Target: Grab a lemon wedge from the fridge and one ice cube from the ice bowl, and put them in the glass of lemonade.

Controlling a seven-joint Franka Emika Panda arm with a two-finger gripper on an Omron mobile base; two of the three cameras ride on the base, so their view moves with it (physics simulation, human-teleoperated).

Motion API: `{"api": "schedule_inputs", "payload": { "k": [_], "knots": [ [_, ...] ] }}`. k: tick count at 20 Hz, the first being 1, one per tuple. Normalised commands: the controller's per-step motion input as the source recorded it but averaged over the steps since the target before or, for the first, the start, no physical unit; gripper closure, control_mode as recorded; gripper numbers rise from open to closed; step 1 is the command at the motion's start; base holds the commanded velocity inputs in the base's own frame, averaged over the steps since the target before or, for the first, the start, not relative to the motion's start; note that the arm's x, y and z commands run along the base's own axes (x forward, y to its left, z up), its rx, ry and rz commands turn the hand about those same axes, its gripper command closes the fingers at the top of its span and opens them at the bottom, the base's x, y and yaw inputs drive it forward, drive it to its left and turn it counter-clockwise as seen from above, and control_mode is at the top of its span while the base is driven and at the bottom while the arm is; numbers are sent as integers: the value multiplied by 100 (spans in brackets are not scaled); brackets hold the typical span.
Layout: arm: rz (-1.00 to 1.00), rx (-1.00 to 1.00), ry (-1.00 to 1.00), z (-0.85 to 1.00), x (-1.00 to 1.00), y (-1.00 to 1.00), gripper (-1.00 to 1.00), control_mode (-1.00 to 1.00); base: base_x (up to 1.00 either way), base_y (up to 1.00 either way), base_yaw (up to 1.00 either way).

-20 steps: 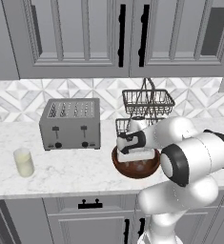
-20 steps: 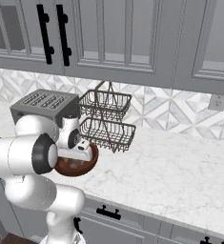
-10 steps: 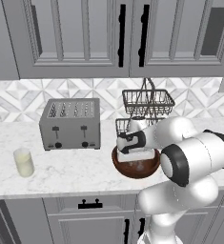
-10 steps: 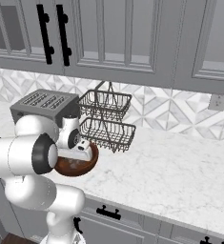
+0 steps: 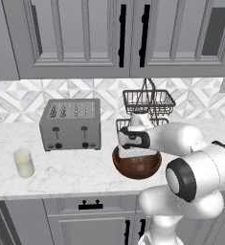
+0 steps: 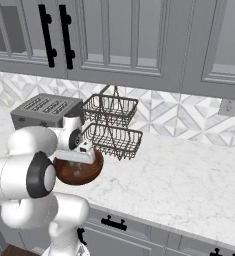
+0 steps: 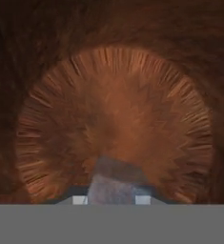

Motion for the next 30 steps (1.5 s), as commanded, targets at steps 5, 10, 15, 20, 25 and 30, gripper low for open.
{"api": "schedule_inputs", "payload": {
  "k": [5, 10, 15, 20, 25, 30],
  "knots": [
    [2, 0, -17, 95, -35, 0, 100, -100, 0, 0, 0],
    [4, 7, -7, 42, 0, -4, 100, -100, 0, 0, 0],
    [4, 7, -4, 36, 0, 0, 100, -100, 0, 0, 0],
    [2, 7, -2, 34, 0, 0, 100, -100, 0, 0, 0],
    [1, 7, -1, 32, 0, 0, 100, -100, 0, 0, 0],
    [1, 7, -2, 35, 0, 0, 100, -100, 0, 0, 0]
  ]
}}
